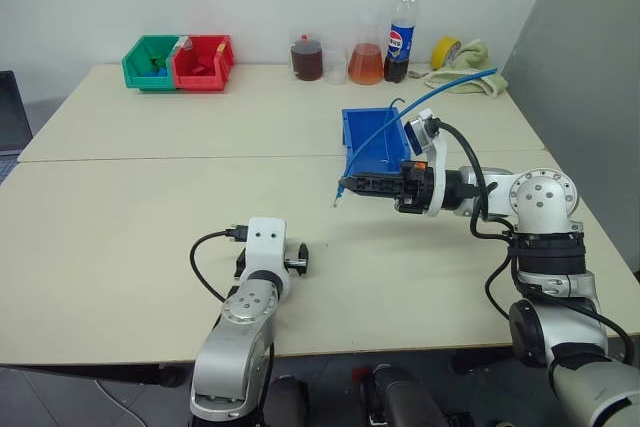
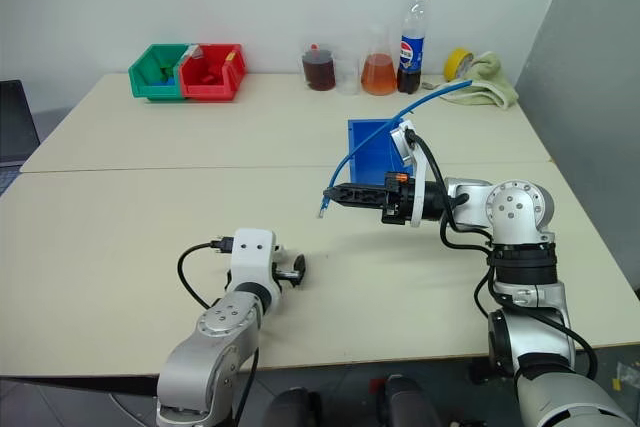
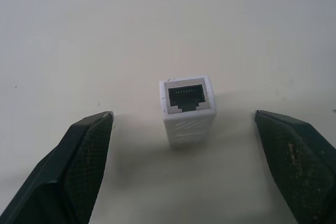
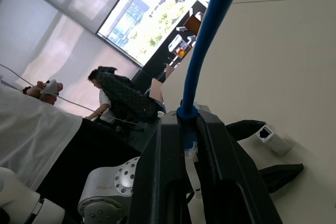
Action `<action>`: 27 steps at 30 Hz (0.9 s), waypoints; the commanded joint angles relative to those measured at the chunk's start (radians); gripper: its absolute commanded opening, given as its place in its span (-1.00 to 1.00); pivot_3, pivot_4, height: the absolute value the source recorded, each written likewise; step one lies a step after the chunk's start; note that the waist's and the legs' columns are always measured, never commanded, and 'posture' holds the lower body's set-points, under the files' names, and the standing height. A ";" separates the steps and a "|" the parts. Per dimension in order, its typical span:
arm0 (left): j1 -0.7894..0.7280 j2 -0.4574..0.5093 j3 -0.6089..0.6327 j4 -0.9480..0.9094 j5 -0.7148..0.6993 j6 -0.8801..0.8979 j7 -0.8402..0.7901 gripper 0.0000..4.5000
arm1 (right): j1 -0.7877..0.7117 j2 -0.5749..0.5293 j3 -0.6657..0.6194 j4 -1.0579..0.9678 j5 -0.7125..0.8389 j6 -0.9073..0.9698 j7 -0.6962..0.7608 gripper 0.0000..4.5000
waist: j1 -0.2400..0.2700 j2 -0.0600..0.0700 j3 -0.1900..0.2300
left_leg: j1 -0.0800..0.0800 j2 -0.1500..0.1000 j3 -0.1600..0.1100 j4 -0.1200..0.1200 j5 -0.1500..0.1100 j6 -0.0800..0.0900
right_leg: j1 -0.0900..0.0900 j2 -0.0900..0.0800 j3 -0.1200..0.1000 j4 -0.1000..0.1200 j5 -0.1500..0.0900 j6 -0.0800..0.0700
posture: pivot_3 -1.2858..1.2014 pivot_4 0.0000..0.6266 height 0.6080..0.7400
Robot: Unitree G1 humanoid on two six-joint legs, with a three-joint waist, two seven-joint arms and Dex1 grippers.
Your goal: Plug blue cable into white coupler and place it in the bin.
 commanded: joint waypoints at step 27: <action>-0.007 0.050 0.023 -0.001 -0.011 -0.015 -0.062 -0.65 | -0.024 -0.003 -0.021 -0.012 0.002 -0.029 0.005 -0.97 | 0.000 0.000 0.000 | 0.000 0.000 0.000 -0.001 0.000 0.000 | 0.000 0.000 0.000 -0.002 0.000 0.000 | 0.03 -0.52 1.00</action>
